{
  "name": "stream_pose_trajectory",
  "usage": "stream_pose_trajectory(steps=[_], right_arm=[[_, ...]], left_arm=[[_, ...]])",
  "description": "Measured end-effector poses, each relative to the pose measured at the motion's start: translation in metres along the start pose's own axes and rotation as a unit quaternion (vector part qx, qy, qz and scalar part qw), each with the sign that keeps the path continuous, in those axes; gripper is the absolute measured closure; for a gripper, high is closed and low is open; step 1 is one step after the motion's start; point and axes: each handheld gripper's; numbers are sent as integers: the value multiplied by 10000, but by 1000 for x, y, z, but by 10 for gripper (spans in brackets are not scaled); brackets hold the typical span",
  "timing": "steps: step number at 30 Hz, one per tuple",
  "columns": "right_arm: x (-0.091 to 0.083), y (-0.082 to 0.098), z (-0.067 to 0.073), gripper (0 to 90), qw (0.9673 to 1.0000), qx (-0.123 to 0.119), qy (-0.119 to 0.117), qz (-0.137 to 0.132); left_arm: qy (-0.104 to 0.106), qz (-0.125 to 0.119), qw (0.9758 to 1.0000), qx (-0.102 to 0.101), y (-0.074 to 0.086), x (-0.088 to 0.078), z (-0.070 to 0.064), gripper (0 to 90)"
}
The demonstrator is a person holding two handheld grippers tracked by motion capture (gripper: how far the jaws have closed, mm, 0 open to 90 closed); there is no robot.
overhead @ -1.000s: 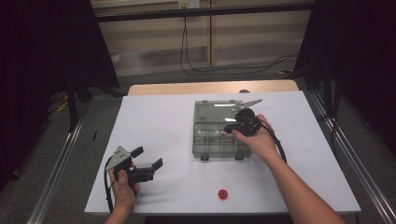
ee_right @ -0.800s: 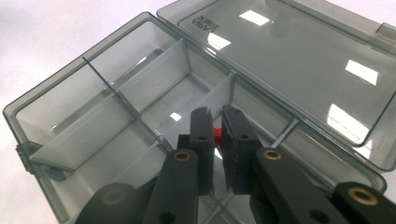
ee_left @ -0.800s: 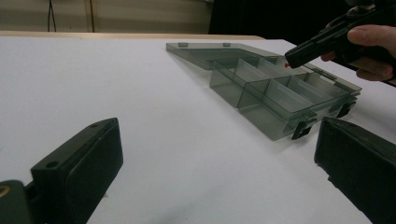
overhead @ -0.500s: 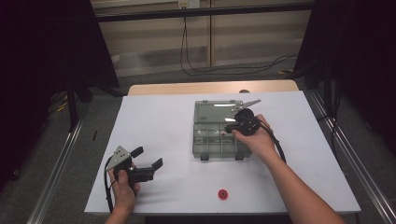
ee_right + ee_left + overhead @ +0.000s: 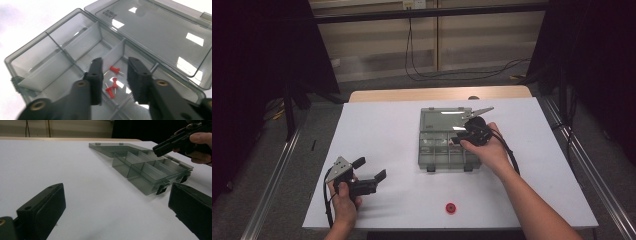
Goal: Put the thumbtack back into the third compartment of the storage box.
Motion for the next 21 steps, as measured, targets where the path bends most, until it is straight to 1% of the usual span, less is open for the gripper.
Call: stream_pose_trajectory(steps=[2,3,4,5,6,8,11,14,15,16,19,21], right_arm=[[-2,1,1,552,10000,-28,-31,-39],[-2,1,1,528,9999,-80,-112,-73],[-4,2,2,505,9998,-95,-144,-104],[-5,3,2,481,9998,-111,-145,-105],[-6,3,3,454,9997,-133,-129,-134],[-10,4,4,387,9998,-80,-98,-152],[-14,6,4,308,9996,-61,-29,-257],[-17,8,5,228,9995,-14,-51,-324],[-19,9,6,201,9996,14,10,-273],[-19,10,6,177,9995,-2,-18,-325],[-21,13,8,134,9995,-51,-79,-307],[-23,15,10,89,9996,-75,-74,-266]], left_arm=[[1,2,10000,4,0,0,0,11],[2,5,10000,9,0,0,0,11],[0,1,10000,7,0,0,0,11],[-1,2,10000,6,0,0,0,11],[24,40,10000,52,0,0,0,11],[20,41,10000,63,0,0,0,11],[15,42,10000,72,0,0,0,11],[12,40,10000,69,0,0,0,11],[14,46,10000,79,0,0,0,11],[12,51,9999,89,0,0,0,11],[14,51,10000,82,0,0,0,11],[13,54,9999,85,0,0,0,11]])
Point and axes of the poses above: each handheld gripper's, and its own axes: x roughly forward along the jaws, y roughly out of its underside, z roughly to its left, and after that the axes turned 3 degrees about z, right-handed
